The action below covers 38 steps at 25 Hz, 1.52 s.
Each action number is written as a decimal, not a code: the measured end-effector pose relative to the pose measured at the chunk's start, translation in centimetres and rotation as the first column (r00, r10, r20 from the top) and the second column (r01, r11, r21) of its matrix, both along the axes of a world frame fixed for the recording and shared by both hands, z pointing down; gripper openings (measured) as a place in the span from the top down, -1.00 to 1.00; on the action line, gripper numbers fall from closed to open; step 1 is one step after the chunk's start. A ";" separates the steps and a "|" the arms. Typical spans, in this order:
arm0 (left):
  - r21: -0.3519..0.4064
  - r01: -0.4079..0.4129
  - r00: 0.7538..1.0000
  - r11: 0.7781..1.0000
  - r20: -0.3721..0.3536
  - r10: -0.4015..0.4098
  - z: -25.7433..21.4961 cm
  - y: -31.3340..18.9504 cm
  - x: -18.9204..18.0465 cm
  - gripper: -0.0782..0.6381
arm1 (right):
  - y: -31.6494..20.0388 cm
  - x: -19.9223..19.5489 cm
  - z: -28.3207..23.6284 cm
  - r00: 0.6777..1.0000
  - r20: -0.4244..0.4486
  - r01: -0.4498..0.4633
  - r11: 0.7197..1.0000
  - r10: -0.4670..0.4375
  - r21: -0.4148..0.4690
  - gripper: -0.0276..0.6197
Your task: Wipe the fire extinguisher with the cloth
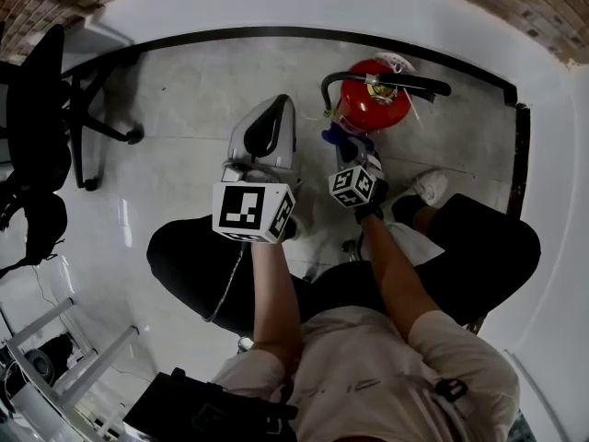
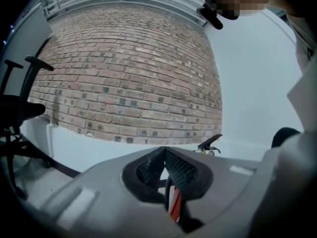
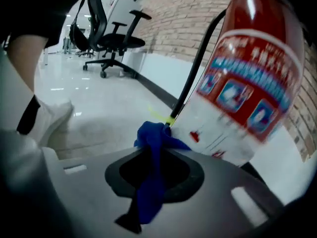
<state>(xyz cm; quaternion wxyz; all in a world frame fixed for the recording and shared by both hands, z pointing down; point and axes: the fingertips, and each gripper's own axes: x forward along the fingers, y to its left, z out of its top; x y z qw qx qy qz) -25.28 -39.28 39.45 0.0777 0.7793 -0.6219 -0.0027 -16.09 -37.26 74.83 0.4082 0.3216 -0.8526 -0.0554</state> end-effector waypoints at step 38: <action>0.080 -0.056 0.998 0.995 -0.029 0.058 -3.6 -3.4 1.1 0.78 | -2.5 4.8 -28.7 0.929 0.365 -0.029 0.974 -0.057 0.225 0.74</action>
